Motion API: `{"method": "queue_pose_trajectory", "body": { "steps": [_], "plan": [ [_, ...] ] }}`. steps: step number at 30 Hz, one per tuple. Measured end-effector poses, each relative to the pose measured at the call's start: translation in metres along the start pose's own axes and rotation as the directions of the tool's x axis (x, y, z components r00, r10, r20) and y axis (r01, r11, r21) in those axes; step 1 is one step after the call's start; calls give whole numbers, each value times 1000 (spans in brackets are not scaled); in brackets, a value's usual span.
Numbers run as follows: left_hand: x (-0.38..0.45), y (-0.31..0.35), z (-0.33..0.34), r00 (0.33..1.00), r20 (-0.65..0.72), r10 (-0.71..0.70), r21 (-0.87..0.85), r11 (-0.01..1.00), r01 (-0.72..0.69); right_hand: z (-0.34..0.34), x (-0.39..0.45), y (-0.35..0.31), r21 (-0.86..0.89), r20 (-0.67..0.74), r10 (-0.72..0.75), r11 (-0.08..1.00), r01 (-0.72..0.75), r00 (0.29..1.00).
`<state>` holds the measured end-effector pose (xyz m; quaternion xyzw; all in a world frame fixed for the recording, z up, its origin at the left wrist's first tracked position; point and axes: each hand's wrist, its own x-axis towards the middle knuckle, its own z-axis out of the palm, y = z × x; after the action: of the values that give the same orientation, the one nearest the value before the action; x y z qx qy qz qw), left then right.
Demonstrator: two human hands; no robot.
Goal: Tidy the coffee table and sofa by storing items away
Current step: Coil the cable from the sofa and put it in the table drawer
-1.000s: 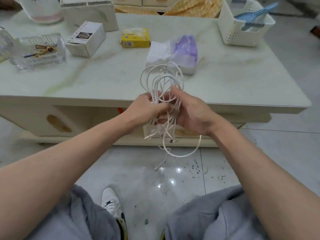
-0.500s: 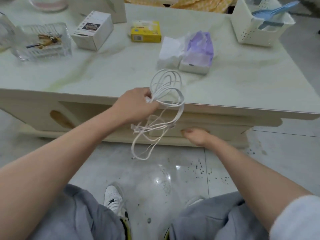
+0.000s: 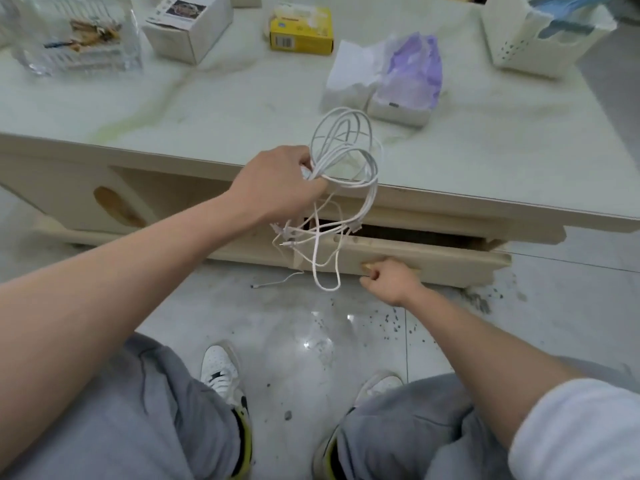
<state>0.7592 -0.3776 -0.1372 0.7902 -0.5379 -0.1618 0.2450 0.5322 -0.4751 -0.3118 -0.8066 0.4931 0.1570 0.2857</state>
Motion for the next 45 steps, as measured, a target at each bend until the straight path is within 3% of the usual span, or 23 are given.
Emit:
{"method": "queue_pose_trajectory", "body": {
  "steps": [5,8,9,11,13,14,16,18,20,23,25,28,30,32,34,36,37,39,45],
  "plan": [
    [-11,12,-2,998,29,-47,-20,999,48,-3,-46,0,-13,178,-8,1000,10,984],
    [-15,18,-7,988,120,-97,-45,994,103,-15,-61,-12,-80,385,9,997,24,923],
    [-17,20,-9,979,166,-119,-78,988,133,-21,-67,-21,-83,393,-21,995,58,919],
    [-23,24,-15,952,249,-177,-216,948,233,-34,-77,-44,28,213,-170,985,167,962],
    [-28,29,-21,912,339,-233,-453,808,375,-42,-91,-70,269,36,-338,909,317,940],
    [-29,31,-26,888,395,-233,-591,676,440,-43,-97,-84,395,23,-412,841,370,911],
    [-30,35,-33,864,472,-177,-765,405,501,-32,-100,-106,572,63,-472,739,356,879],
    [-28,36,-37,882,453,-128,-838,275,470,-13,-90,-120,681,63,-455,670,295,888],
    [-24,33,-42,913,395,-102,-890,204,407,-1,-76,-126,681,80,-430,682,266,899],
    [-15,21,-58,935,353,-30,-927,124,354,-4,-69,-109,526,179,-295,835,162,939],
    [-8,8,-73,912,408,43,-903,164,397,-23,-67,-86,592,201,-113,806,-29,973],
    [-1,-9,-77,797,598,89,-756,392,524,-67,-52,-49,760,160,121,618,-200,980],
    [-2,-13,-68,729,685,13,-614,550,567,-91,-42,-34,794,160,253,542,-276,954],
    [-2,-12,-54,711,697,-98,-492,656,573,-96,-37,-23,801,166,355,495,-336,920],
    [-3,-9,-38,681,712,-171,-393,706,589,-87,-38,-12,894,202,446,278,-350,872],
    [-3,-2,-18,649,733,-205,-315,743,590,-74,-38,1,965,209,543,22,-263,813],
    [-4,2,-9,639,740,-211,-287,760,583,-68,-38,6,969,228,573,-54,-241,787],
    [-7,10,7,634,738,-230,-258,772,581,-62,-36,11,966,244,574,-72,-249,781],
    [0,21,37,639,720,-272,-288,720,631,-64,-36,7,948,174,483,152,-278,858]
  ]
}}
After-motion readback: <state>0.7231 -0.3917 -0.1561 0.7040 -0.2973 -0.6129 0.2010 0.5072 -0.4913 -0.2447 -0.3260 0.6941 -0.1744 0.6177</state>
